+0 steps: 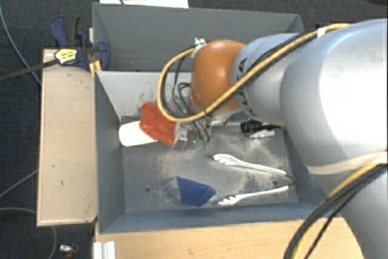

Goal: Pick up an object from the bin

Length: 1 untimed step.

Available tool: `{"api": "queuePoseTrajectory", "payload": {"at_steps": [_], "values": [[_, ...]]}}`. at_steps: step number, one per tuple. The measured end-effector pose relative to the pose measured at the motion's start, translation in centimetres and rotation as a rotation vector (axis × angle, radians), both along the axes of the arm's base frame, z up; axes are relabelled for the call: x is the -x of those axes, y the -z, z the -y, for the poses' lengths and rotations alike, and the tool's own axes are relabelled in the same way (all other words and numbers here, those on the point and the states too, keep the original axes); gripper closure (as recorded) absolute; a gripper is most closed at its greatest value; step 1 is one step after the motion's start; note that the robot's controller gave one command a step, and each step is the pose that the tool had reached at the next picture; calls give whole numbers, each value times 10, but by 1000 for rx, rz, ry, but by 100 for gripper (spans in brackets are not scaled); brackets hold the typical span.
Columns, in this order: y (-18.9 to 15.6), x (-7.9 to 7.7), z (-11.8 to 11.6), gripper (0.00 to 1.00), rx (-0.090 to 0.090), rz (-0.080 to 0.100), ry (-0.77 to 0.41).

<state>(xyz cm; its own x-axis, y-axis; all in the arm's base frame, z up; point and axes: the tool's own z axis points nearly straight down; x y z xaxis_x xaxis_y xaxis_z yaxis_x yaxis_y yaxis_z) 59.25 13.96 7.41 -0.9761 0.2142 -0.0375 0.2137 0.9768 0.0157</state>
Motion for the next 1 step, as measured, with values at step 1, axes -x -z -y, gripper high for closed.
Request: {"api": "queuePoseTrajectory", "payload": {"at_steps": [1], "values": [[0,0,0,100,0,0,0]]}}
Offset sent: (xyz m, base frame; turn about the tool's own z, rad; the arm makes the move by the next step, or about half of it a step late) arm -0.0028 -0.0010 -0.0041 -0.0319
